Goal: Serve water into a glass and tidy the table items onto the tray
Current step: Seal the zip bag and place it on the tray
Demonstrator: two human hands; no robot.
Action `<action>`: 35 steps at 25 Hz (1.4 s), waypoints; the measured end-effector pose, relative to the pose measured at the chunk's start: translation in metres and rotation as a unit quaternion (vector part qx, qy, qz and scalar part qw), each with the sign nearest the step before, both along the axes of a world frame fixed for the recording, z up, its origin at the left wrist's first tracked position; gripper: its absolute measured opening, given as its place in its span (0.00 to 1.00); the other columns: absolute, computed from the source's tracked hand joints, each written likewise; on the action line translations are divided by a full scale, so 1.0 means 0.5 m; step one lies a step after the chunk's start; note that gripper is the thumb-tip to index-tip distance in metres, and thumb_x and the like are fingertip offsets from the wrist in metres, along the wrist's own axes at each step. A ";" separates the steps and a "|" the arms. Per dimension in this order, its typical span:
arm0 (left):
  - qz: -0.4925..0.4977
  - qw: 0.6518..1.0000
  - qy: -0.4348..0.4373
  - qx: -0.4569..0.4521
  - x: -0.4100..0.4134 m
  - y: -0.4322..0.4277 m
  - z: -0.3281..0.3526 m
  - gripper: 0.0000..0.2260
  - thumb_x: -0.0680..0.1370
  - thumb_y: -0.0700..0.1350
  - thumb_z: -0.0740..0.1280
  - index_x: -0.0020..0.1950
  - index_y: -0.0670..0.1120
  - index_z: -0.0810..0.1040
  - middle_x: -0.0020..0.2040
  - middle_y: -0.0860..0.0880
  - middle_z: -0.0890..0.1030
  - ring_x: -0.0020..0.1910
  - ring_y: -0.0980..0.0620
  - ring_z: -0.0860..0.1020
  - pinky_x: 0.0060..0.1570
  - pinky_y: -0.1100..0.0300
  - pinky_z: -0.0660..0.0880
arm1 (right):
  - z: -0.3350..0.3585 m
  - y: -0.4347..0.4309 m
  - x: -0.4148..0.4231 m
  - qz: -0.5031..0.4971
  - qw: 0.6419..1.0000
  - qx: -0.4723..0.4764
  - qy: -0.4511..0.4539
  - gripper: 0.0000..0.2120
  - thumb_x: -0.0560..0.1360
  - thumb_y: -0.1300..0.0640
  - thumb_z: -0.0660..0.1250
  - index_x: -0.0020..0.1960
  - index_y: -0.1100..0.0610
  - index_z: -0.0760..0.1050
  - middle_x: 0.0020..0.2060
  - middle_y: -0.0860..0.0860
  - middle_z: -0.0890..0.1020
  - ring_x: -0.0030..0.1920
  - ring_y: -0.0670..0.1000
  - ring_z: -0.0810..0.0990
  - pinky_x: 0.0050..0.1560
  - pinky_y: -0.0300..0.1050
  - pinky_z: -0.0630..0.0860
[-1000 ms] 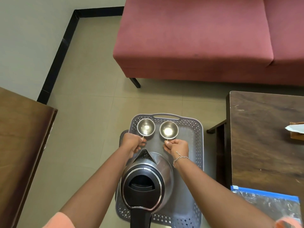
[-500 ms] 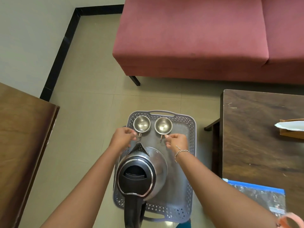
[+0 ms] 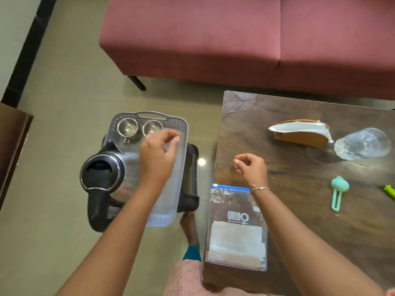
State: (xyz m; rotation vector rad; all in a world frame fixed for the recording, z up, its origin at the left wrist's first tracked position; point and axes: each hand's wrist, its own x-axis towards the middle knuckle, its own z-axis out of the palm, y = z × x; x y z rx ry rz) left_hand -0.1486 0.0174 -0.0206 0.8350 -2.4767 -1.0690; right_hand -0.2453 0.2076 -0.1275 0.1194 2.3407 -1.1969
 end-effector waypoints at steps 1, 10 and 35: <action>-0.006 0.999 -0.020 0.027 -0.007 0.040 -0.019 0.04 0.74 0.37 0.67 0.45 0.41 0.81 0.39 0.52 0.78 0.39 0.52 0.75 0.42 0.60 0.71 | 0.000 0.038 -0.003 -0.002 1.000 0.010 -0.001 0.04 0.70 0.64 0.70 0.42 0.56 0.79 0.35 0.54 0.81 0.40 0.57 0.81 0.50 0.59 0.78; 0.198 0.894 -0.309 0.256 0.015 0.246 -0.277 0.07 0.70 0.37 0.71 0.47 0.44 0.79 0.48 0.46 0.82 0.48 0.48 0.78 0.46 0.59 0.72 | -0.018 0.224 0.013 0.024 0.995 0.095 -0.012 0.04 0.71 0.64 0.69 0.45 0.61 0.81 0.36 0.51 0.79 0.40 0.50 0.77 0.43 0.39 0.69; -0.010 0.951 -0.017 0.308 0.079 0.357 0.124 0.10 0.68 0.32 0.72 0.32 0.45 0.78 0.28 0.51 0.77 0.29 0.59 0.74 0.33 0.66 0.71 | 0.323 0.247 0.056 0.338 0.908 -0.159 0.191 0.15 0.67 0.61 0.74 0.54 0.59 0.80 0.54 0.50 0.82 0.63 0.38 0.69 0.61 0.24 0.63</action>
